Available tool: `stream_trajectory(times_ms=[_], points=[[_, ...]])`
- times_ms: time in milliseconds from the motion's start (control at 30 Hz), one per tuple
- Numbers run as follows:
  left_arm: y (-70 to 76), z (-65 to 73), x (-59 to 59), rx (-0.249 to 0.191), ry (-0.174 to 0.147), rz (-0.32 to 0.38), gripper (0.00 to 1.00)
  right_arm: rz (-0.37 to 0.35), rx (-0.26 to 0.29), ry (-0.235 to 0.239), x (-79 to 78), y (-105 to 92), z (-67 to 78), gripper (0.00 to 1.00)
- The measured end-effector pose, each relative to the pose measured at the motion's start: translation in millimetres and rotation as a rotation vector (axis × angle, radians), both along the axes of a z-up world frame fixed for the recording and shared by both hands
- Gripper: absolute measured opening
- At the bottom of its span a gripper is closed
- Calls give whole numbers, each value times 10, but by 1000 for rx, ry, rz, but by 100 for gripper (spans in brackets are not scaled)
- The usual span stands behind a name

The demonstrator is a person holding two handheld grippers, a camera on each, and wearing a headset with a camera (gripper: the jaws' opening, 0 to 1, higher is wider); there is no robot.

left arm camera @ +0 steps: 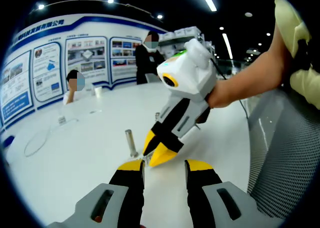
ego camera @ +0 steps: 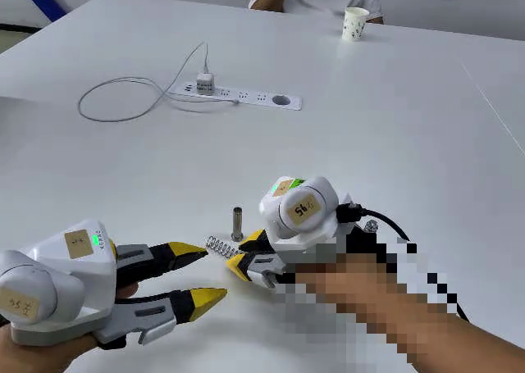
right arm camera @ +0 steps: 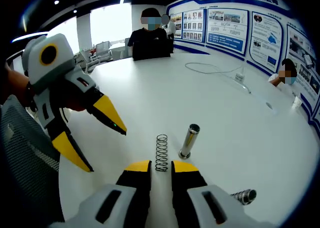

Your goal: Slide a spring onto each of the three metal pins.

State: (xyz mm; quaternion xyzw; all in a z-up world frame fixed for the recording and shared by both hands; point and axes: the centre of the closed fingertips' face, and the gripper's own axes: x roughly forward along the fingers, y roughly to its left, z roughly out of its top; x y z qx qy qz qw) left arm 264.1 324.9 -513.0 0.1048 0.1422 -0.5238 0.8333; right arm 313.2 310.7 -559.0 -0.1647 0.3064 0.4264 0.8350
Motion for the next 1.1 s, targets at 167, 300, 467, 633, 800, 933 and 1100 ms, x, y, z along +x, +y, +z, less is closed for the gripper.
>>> stream_trajectory(times_ms=[167, 300, 467, 633, 800, 933, 1100], points=[[13, 1, 2, 3, -1, 1, 33, -4, -9, 4, 5, 4, -45, 16], [14, 4, 2, 5, -1, 1, 33, -2, -17, -1, -3, -2, -53, 14], [16, 11, 4, 6, -3, 0, 33, 0, -23, -4, 0, -19, -52, 12], [25, 20, 11, 8, -4, 2, 33, 15, -33, -1, -46, -49, -32, 12], [17, 13, 12, 12, -4, 0, 33, 47, -51, -1, -135, -94, 28, 11], [-2, 8, 6, 15, -4, -7, 33, 72, -59, -7, -199, -137, 105, 11], [-50, 6, -12, 22, -8, -25, 33, 116, -78, -20, -298, -200, 225, 11]])
